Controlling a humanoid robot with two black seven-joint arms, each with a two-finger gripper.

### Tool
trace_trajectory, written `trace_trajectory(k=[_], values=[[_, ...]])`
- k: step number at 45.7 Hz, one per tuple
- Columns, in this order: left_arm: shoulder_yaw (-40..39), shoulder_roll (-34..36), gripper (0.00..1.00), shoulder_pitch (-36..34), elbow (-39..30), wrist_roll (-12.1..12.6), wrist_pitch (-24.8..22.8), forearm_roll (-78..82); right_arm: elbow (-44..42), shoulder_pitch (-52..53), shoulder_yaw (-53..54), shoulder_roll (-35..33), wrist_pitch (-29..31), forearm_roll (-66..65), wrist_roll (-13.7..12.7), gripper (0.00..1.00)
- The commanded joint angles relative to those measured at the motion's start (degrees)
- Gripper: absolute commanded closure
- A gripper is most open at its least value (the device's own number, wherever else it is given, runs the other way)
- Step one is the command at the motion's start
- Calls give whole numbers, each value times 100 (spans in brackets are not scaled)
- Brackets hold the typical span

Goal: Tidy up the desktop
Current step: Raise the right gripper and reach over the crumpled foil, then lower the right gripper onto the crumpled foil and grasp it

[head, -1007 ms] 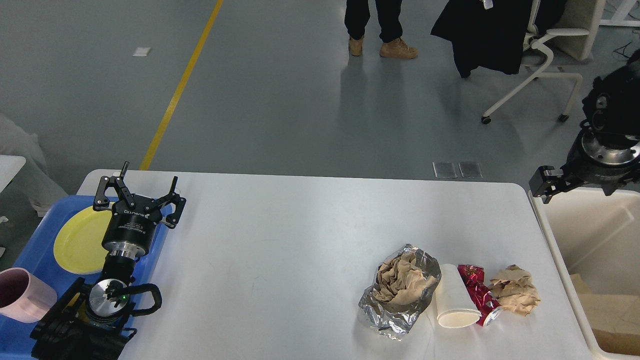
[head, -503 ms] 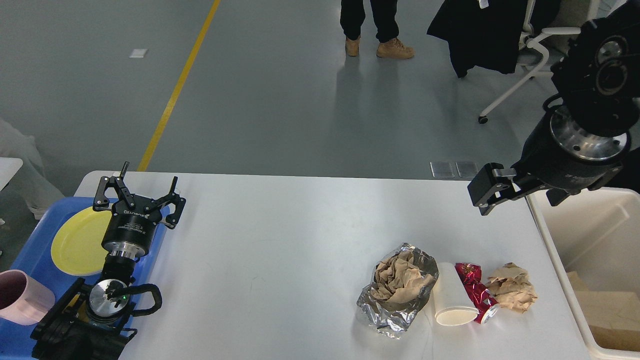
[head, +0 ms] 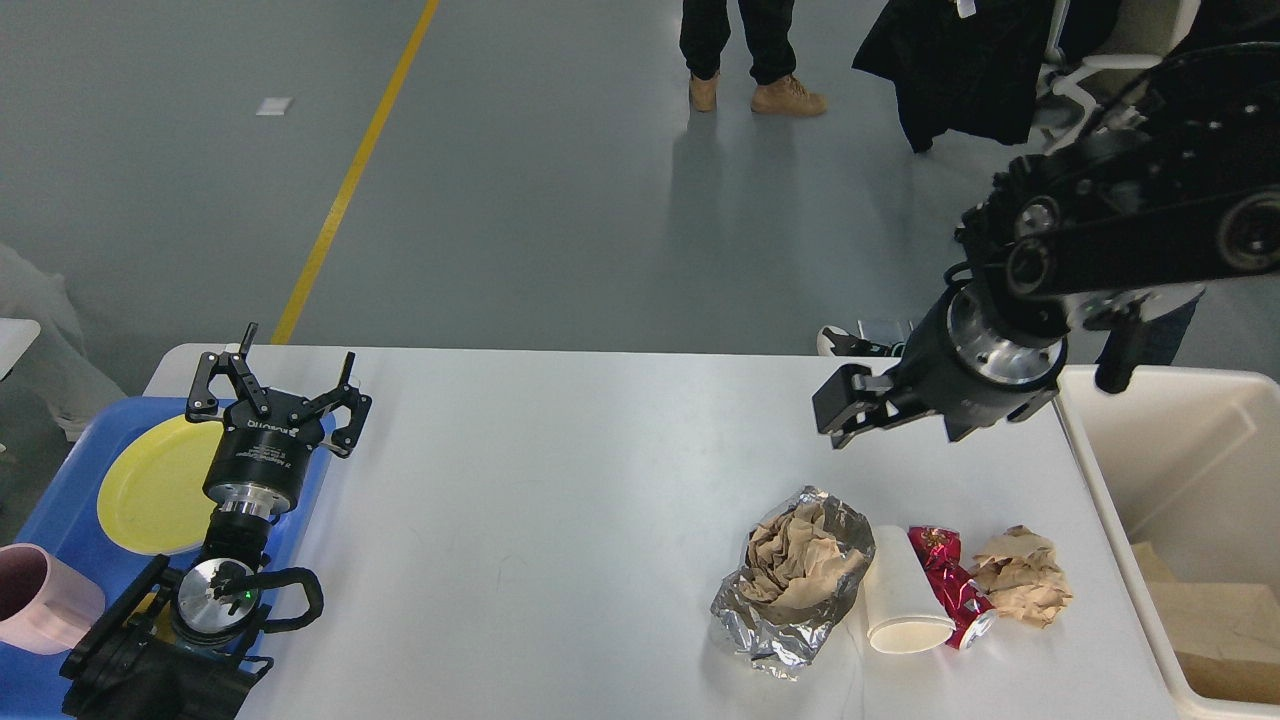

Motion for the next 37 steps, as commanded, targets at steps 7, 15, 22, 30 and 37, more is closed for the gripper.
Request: trace_trajectory(k=[7, 15, 22, 30, 37], values=[[9, 0, 4, 0, 0, -1, 0, 1, -1290, -1937, 900, 752, -615, 1057, -222, 2], [9, 0, 4, 0, 0, -1, 0, 1, -2618, -3414, 900, 1534, -879, 1516, -249, 2], [9, 0, 4, 0, 0, -1, 0, 1, -3401, -4347, 891, 1693, -958, 1516, -257, 2], [9, 0, 4, 0, 0, -1, 0, 1, -3700, -4725, 883, 1790, -993, 1507, -257, 2], [9, 0, 4, 0, 0, -1, 0, 1, -4121, -5094, 900, 1939, -1143, 1516, -257, 3]])
